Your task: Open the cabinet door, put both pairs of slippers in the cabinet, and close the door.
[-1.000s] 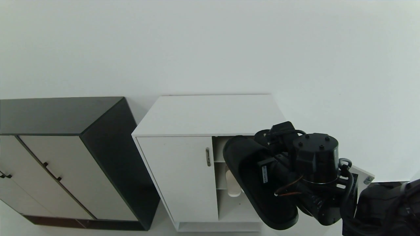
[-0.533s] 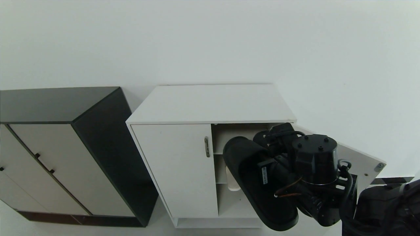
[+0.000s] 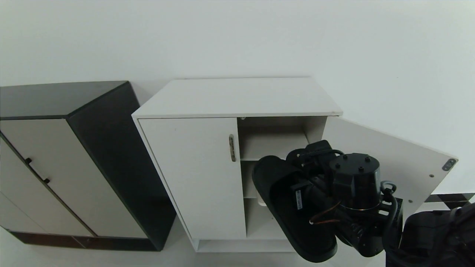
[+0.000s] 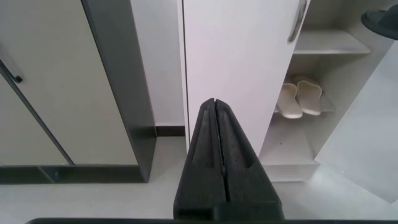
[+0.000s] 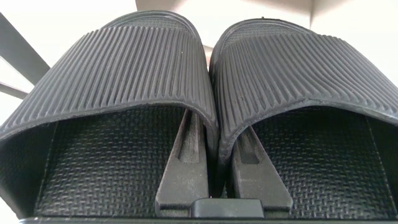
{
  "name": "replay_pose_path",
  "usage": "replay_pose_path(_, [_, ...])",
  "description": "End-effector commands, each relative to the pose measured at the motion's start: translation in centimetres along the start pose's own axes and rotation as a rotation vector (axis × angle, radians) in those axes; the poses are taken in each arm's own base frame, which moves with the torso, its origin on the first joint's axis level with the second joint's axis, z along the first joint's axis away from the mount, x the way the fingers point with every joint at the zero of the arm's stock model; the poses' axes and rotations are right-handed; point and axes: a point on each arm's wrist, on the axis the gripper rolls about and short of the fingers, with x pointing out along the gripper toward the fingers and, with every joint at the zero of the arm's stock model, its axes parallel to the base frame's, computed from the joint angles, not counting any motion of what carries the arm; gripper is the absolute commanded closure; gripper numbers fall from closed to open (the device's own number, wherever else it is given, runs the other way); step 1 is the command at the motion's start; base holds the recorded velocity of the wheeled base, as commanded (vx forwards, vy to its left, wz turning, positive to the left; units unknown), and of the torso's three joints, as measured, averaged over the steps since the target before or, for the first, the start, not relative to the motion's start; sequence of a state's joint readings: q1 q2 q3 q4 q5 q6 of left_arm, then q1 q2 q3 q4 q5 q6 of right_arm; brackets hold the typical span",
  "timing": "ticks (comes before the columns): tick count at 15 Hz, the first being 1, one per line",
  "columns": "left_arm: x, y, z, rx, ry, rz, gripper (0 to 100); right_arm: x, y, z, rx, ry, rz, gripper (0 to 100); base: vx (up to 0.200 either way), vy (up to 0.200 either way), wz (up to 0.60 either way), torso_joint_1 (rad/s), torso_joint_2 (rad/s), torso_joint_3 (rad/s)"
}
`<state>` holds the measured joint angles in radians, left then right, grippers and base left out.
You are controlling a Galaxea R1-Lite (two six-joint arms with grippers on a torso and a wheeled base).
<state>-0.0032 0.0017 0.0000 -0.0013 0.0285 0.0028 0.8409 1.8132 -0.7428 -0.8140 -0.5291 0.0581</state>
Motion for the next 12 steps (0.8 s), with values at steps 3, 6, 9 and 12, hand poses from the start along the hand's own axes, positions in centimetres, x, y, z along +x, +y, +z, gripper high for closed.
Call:
replay_pose_path(3, [0.01, 0.00, 0.01, 0.000, 0.001, 0.001, 100, 0.01, -0.01, -0.13, -0.002, 0.004, -0.001, 100, 0.000, 0.000, 0.00, -0.175, 0.49, 0.312])
replay_pose_path(6, [0.00, 0.00, 0.00, 0.000, 0.000, 0.001, 100, -0.02, 0.02, -0.17, -0.003, 0.005, 0.001, 100, 0.000, 0.000, 0.00, -0.154, 0.48, 0.323])
replay_pose_path(9, [0.01, 0.00, 0.01, 0.000, 0.001, 0.001, 100, -0.02, 0.02, -0.17, -0.003, 0.005, 0.001, 100, 0.000, 0.000, 0.00, -0.134, 0.47, 0.333])
replay_pose_path(12, [0.00, 0.00, 0.00, 0.000, 0.000, 0.001, 100, -0.02, 0.02, -0.17, -0.003, 0.005, 0.001, 100, 0.000, 0.000, 0.00, -0.113, 0.45, 0.349])
